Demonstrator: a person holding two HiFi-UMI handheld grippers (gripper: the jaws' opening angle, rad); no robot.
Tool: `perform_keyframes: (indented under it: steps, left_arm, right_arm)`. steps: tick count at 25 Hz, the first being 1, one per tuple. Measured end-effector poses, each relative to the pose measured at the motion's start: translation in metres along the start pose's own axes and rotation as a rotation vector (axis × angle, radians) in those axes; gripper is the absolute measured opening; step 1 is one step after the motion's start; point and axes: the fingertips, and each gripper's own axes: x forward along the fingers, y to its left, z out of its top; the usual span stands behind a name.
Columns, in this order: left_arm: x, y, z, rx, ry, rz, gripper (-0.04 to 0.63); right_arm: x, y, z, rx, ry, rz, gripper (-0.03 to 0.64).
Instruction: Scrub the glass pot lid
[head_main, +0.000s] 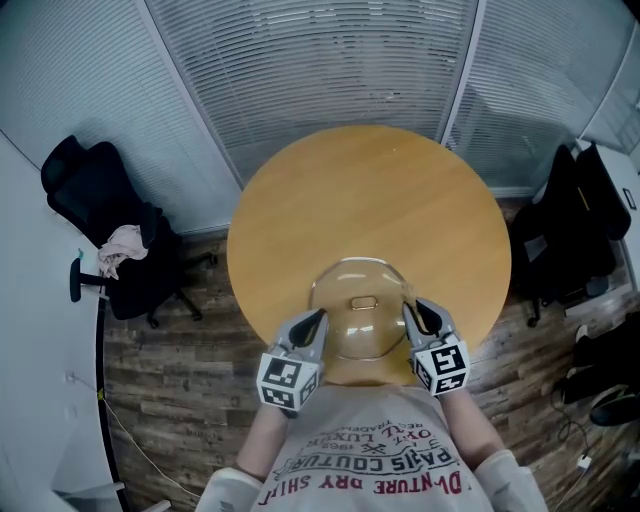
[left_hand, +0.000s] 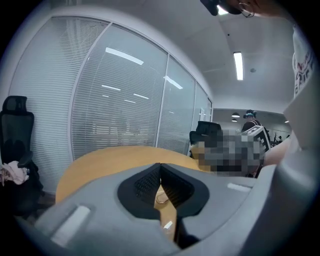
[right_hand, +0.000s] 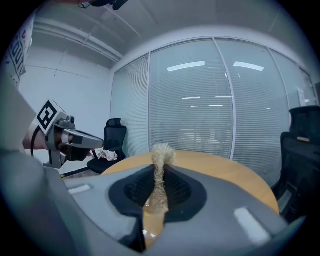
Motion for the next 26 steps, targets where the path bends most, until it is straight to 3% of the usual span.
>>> perform_keyframes:
  steps: [26]
  left_arm:
    - [0.011,0.001,0.024,0.032,-0.017,0.047,0.008]
  right_arm:
    - [0.01,-0.009,0.008,-0.077,-0.027,0.057,0.049]
